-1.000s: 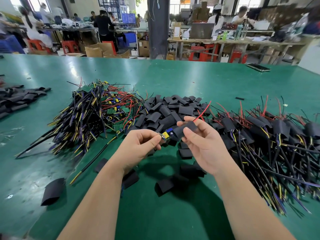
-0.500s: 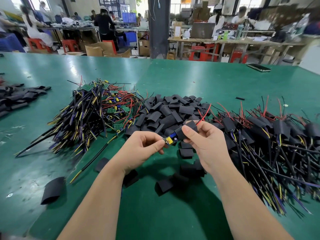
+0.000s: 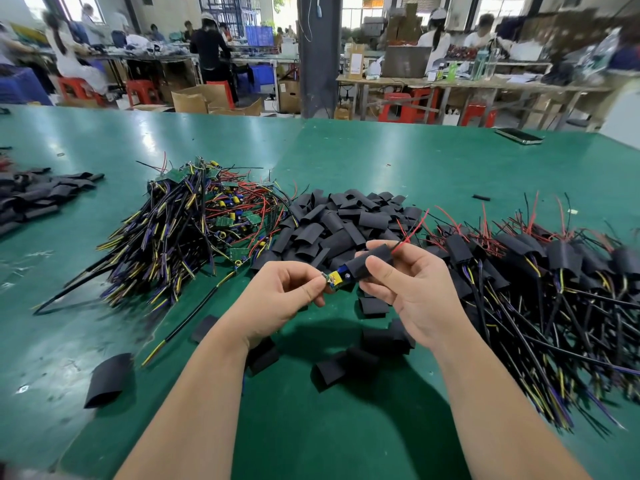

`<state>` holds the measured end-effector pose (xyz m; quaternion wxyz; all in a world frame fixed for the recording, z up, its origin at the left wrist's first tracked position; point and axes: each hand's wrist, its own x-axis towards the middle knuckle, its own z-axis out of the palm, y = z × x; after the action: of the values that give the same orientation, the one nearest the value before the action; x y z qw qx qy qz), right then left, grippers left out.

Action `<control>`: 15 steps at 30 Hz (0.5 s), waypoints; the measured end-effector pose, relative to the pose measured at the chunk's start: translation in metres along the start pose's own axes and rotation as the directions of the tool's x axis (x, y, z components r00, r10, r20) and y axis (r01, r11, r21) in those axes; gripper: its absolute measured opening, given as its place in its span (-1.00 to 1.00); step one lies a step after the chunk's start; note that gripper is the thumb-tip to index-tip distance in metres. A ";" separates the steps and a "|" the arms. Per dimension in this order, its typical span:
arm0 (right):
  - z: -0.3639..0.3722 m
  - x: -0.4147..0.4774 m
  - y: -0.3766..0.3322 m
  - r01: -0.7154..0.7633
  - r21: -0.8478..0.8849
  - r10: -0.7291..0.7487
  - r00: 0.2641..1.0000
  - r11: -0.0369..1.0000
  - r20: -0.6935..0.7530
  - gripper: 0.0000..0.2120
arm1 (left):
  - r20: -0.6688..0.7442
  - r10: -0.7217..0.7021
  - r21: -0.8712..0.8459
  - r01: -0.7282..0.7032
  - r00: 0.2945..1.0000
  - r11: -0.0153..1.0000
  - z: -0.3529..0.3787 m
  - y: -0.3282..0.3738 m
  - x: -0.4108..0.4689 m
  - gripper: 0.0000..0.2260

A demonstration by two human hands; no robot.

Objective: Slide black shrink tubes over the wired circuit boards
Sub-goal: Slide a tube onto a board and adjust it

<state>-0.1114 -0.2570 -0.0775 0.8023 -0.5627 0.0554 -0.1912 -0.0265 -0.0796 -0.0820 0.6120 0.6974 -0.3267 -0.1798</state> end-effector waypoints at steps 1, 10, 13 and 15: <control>0.000 0.000 0.000 0.004 -0.026 -0.004 1.000 1.000 0.002 -0.75 | -0.002 -0.007 -0.012 0.007 1.000 1.000 -0.001 0.000 0.000 -0.72; 0.003 -0.001 0.006 -0.024 -0.033 0.027 0.998 0.999 0.065 -0.76 | 0.017 -0.004 0.031 0.003 1.000 1.000 0.002 -0.002 0.001 -0.73; 0.007 -0.002 0.009 -0.017 -0.059 0.016 1.000 0.998 -0.012 -0.76 | 0.007 -0.006 0.115 0.005 1.000 0.993 0.003 -0.004 0.002 -0.75; 0.008 -0.002 0.011 -0.020 -0.092 0.015 0.998 0.996 -0.056 -0.75 | -0.001 -0.006 0.165 0.006 1.000 0.986 0.003 -0.005 0.003 -0.76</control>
<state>-0.1077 -0.2462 -0.0850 0.7753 -0.5931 0.0912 -0.1968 -0.0255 -0.0836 -0.0872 0.5517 0.7467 -0.3384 -0.1539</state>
